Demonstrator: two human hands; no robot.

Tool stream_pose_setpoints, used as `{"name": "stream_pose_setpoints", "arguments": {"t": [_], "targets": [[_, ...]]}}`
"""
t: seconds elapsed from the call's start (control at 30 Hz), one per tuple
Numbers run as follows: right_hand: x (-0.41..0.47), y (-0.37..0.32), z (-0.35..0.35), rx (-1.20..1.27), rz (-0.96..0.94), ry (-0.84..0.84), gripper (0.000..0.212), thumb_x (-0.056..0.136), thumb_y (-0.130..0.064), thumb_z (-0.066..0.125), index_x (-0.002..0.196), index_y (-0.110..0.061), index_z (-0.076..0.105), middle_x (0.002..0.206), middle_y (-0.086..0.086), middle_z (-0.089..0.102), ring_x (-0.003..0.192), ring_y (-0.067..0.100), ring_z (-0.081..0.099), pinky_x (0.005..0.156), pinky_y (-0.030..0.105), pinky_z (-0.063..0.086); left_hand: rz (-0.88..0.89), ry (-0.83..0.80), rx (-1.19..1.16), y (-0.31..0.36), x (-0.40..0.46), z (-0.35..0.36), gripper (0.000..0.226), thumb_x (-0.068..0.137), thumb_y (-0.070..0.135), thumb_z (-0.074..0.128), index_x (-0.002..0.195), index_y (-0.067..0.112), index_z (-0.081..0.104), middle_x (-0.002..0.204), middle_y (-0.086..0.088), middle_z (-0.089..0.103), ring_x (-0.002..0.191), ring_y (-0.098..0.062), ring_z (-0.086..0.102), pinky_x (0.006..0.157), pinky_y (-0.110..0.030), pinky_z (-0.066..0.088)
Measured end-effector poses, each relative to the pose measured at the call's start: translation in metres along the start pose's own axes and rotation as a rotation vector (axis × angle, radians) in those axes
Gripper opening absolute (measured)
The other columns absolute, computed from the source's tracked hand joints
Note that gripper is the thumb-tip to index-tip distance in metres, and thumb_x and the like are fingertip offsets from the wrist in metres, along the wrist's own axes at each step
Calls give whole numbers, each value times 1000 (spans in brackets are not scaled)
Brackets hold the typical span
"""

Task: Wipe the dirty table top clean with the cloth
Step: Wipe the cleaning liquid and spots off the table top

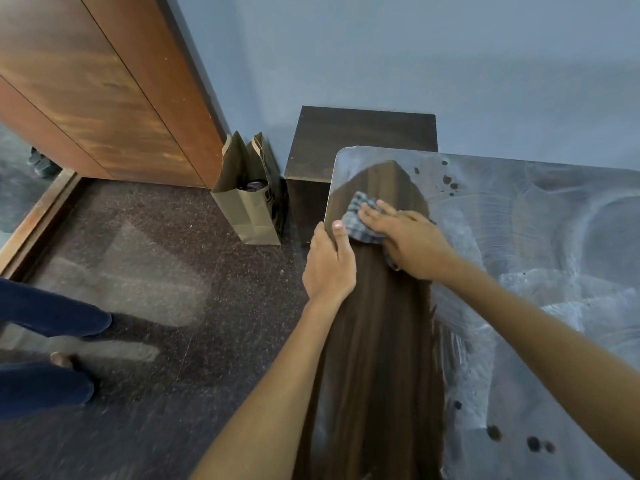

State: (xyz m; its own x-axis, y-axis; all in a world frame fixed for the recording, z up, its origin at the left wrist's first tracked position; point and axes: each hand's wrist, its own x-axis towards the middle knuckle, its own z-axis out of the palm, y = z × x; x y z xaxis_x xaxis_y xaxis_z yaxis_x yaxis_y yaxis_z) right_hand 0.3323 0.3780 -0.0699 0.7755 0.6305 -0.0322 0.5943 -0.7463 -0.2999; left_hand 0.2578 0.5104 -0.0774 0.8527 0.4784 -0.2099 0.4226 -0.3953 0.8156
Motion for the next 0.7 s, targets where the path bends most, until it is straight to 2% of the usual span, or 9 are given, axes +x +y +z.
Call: {"name": "stream_pose_setpoints", "arguments": {"t": [0.07, 0.13, 0.23, 0.37, 0.43, 0.5, 0.6, 0.7], "targets": [[19, 22, -6, -20, 165, 52, 64, 92, -6, 44, 147, -24, 19, 156, 1, 18, 142, 22, 21, 112, 44, 26, 24, -22, 101, 1, 4, 2, 62, 95, 53, 17, 144, 16, 24, 147, -2, 34, 132, -22, 36, 101, -43, 33], [55, 33, -15, -60, 296, 63, 67, 89, -3, 46, 148, -18, 16, 157, 3, 13, 144, 24, 14, 112, 45, 24, 66, -22, 284, 0, 4, 6, 66, 95, 49, 26, 147, 11, 12, 152, -5, 25, 135, -23, 31, 102, -41, 33], [103, 25, -15, -33, 358, 84, 68, 87, -3, 47, 147, -13, 17, 157, 5, 13, 144, 25, 11, 113, 46, 20, 130, 53, 486, -4, 0, 12, 71, 94, 47, 32, 147, 7, 8, 148, -9, 29, 127, -24, 39, 95, -38, 39], [105, -4, 2, -8, 132, 64, 63, 88, 0, 44, 145, -17, 24, 154, 6, 22, 142, 24, 20, 114, 42, 19, 137, 101, 545, -6, 1, 17, 70, 94, 47, 30, 146, 5, 10, 143, -10, 35, 120, -25, 44, 89, -38, 43], [76, -11, 6, -26, -3, 18, 63, 90, 1, 41, 147, -19, 21, 155, 3, 21, 143, 20, 17, 115, 38, 15, 158, 115, 549, -7, 1, 18, 71, 93, 48, 31, 146, 5, 11, 142, -10, 35, 120, -25, 45, 89, -38, 43], [46, -3, 3, -27, -37, 4, 64, 90, 1, 40, 147, -21, 19, 155, -1, 19, 144, 17, 13, 116, 35, 12, 167, 130, 543, -7, 1, 18, 71, 93, 48, 32, 145, 5, 12, 142, -10, 36, 119, -25, 46, 89, -37, 43], [47, 29, -6, -23, 159, 120, 68, 87, 6, 42, 147, -17, 20, 155, 1, 19, 144, 20, 12, 116, 38, 14, 186, 150, 548, -7, 1, 19, 70, 93, 48, 32, 145, 3, 14, 138, -11, 41, 114, -25, 49, 85, -37, 45], [90, 38, -17, -48, 320, 125, 64, 87, 1, 45, 145, -11, 22, 155, 7, 20, 143, 27, 14, 114, 42, 20, 178, 175, 558, -7, 0, 20, 70, 93, 48, 31, 144, 3, 16, 135, -11, 44, 112, -24, 51, 85, -36, 46]]}}
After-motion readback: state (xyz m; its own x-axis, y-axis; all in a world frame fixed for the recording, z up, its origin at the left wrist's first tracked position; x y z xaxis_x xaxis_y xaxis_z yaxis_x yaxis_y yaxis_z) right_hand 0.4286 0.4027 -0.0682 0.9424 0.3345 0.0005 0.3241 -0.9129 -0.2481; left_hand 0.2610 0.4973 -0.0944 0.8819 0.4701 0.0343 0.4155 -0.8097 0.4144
